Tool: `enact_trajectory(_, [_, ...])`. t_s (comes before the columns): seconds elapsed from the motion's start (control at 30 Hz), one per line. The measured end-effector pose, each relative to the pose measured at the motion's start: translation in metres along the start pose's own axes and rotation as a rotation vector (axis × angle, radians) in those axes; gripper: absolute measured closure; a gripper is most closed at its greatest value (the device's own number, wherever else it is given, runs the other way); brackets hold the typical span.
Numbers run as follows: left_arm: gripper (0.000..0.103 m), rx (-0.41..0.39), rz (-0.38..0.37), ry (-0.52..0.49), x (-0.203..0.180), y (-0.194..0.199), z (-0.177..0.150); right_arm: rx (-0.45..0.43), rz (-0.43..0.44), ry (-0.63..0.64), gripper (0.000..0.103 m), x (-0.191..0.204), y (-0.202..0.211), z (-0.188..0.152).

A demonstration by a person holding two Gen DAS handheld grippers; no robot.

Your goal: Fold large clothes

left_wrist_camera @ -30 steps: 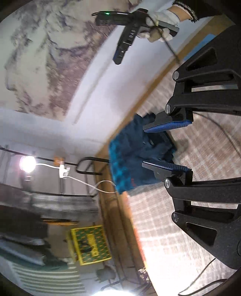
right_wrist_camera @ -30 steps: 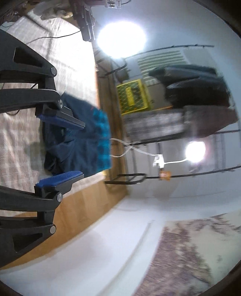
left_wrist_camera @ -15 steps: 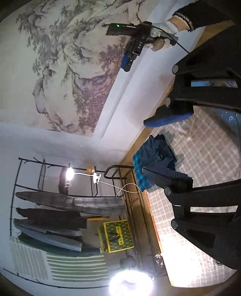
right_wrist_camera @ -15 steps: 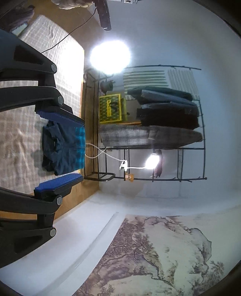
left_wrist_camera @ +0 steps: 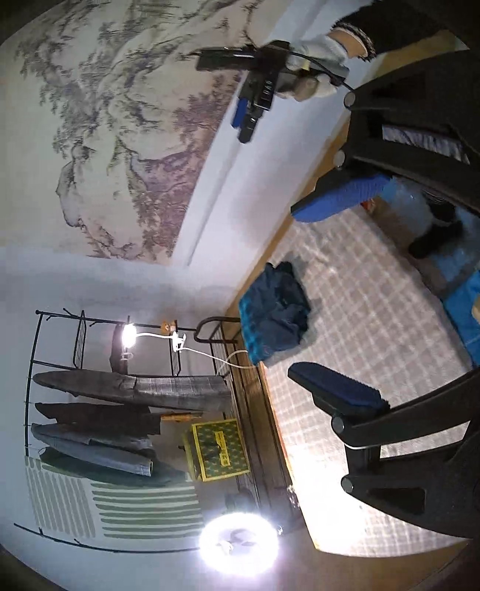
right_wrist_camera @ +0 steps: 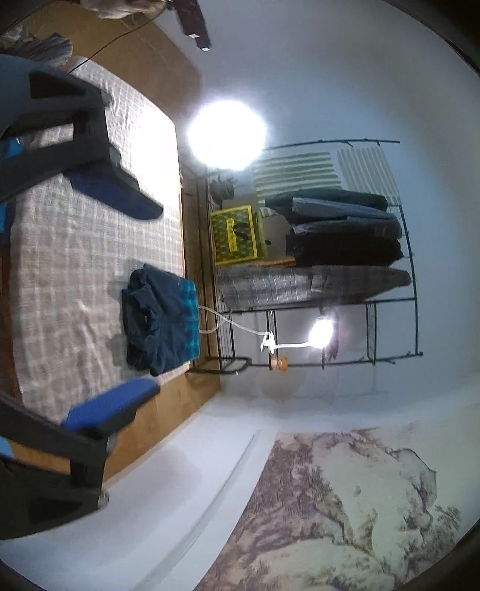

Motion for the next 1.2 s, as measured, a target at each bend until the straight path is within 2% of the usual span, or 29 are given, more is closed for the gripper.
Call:
enact_trajectory(0.03, [0.016, 0.003, 0.009, -0.003, -0.002, 0.004, -0.009, -0.007, -0.029, 0.002, 0.000, 0.004, 0.004, -0.004])
enact_trajectory(0.17, [0.004, 0.005, 0.030, 0.010, 0.000, 0.009, -0.029, -0.021, -0.073, -0.006, 0.000, 0.016, 0.013, -0.016])
enact_trajectory(0.27, [0.001, 0.000, 0.064, 0.005, 0.002, 0.009, -0.042, -0.027, -0.093, -0.017, 0.000, 0.021, 0.011, -0.019])
enact_trajectory(0.47, [0.000, 0.035, 0.130, -0.003, 0.009, -0.013, -0.057, -0.046, -0.149, 0.009, 0.000, 0.031, -0.005, -0.025])
enact_trajectory(0.53, [0.000, 0.046, 0.132, -0.013, 0.010, -0.023, -0.059, -0.045, -0.156, 0.015, 0.000, 0.035, -0.015, -0.026])
enact_trajectory(0.87, [0.000, -0.010, 0.238, -0.087, 0.020, -0.070, -0.056, -0.045, -0.209, 0.005, 0.000, 0.037, -0.069, -0.029])
enact_trajectory(1.2, [0.000, 0.008, 0.235, -0.070, 0.037, -0.121, -0.059, -0.036, -0.218, -0.042, 0.000, 0.034, -0.117, -0.034])
Point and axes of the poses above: each gripper's, at about its wrist camera, not at the fingertips, and y roughly against the way its jaws point, x to its left, z to its top, the point moved 2 cm from there along -y, roughly the way its jaws point, and after that the axes turned 2 degrees about -y, right-handed, at the moved point
